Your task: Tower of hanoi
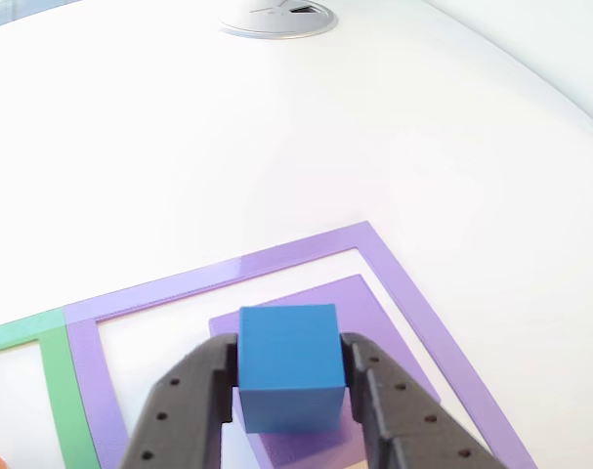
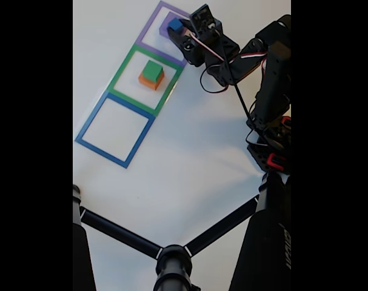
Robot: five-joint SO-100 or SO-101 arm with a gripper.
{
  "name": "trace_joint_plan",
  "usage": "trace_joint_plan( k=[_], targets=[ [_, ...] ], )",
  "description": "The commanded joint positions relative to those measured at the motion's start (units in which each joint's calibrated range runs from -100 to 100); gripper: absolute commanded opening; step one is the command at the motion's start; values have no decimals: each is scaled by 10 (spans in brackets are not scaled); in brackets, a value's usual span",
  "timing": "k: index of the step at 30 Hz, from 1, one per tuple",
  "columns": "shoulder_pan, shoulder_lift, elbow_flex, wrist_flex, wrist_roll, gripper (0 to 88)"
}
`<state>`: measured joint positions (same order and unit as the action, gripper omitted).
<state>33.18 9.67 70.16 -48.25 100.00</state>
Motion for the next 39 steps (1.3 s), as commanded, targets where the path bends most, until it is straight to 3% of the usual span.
trace_joint_plan(
  k=[1, 5, 9, 14, 19, 26, 39],
  targets=[
    [-20, -125, 1, 102, 0, 39],
    [-39, -268, -9, 286, 0, 40],
    [-57, -439, -73, 601, 0, 39],
    [-81, -556, -258, 1011, 0, 38],
    [-119, -571, -468, 1287, 0, 38],
    [-204, -567, -607, 1427, 0, 35],
    [-324, -567, -607, 1420, 0, 36]
  ],
)
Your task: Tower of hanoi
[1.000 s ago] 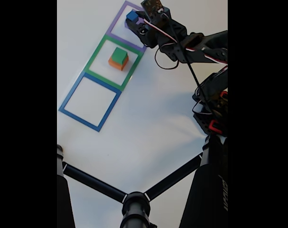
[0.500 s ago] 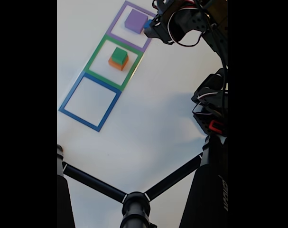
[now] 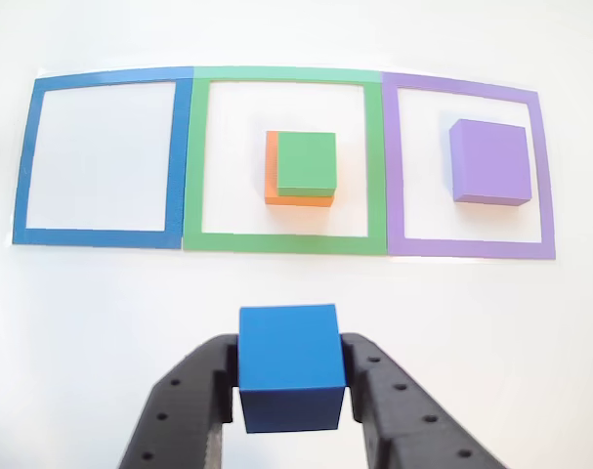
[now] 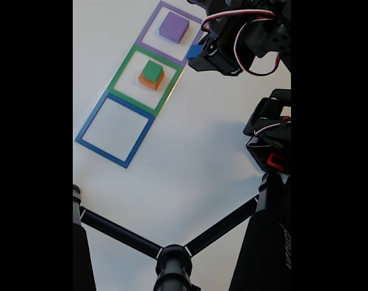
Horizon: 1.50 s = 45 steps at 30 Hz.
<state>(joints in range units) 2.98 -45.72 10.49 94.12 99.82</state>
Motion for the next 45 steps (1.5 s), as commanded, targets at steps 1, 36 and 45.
trace_joint_plan(
  k=[1, 36, 45],
  targets=[
    [-26, -13, 4, -12, 2, 36],
    [26, 148, 731, -1174, 2, 45],
    [37, 252, 731, -1293, 2, 46]
  ],
)
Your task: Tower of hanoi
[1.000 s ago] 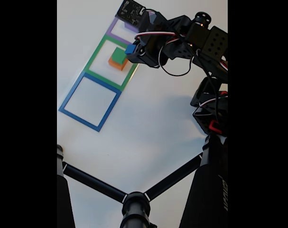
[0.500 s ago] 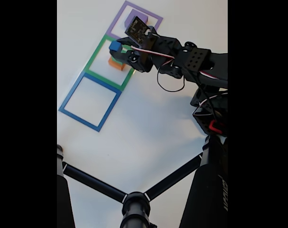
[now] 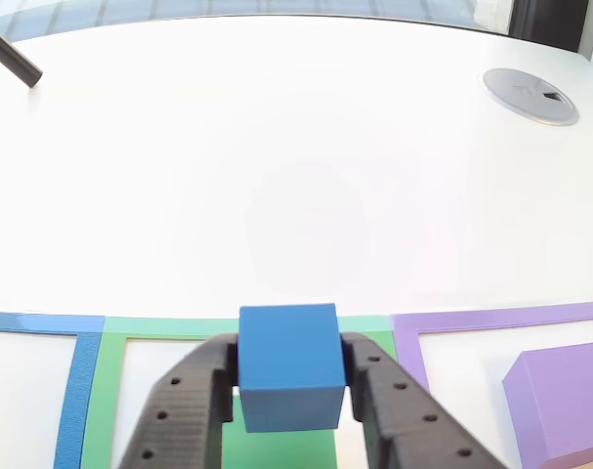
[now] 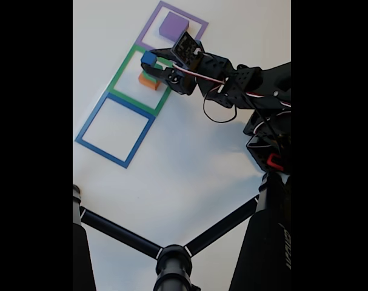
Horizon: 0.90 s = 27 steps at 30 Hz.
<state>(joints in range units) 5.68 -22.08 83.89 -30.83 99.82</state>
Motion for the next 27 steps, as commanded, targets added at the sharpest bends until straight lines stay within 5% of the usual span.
trace_joint_plan(
  k=[1, 27],
  targets=[
    [9, 19, -3, -46, 2, 46],
    [-6, 78, 6, -101, 2, 53]
  ],
)
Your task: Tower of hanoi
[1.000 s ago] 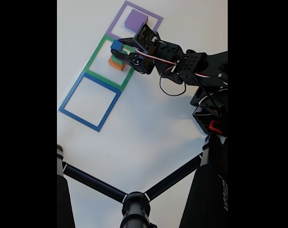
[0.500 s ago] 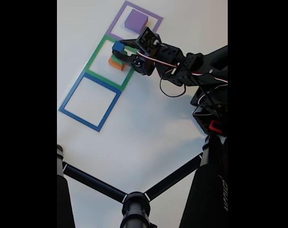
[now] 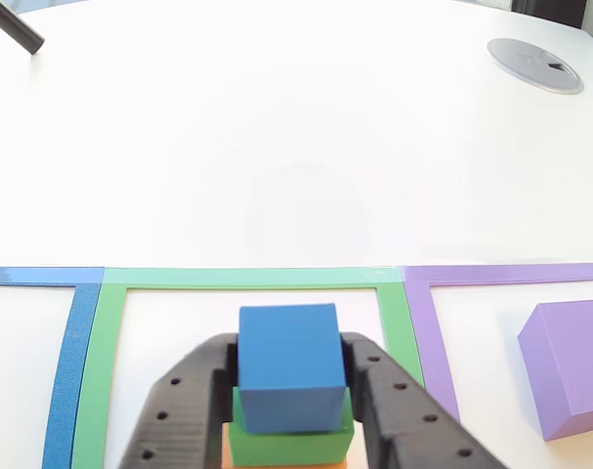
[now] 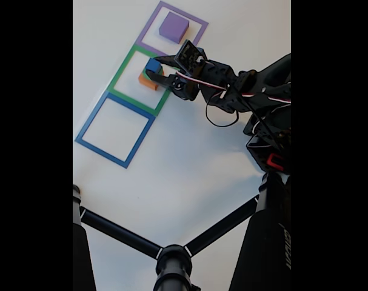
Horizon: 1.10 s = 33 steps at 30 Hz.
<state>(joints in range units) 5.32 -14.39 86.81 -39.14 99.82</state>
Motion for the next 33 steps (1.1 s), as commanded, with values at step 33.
trace_joint_plan(
  k=[33],
  targets=[
    [47, -378, -281, 725, 2, 5]
  ],
)
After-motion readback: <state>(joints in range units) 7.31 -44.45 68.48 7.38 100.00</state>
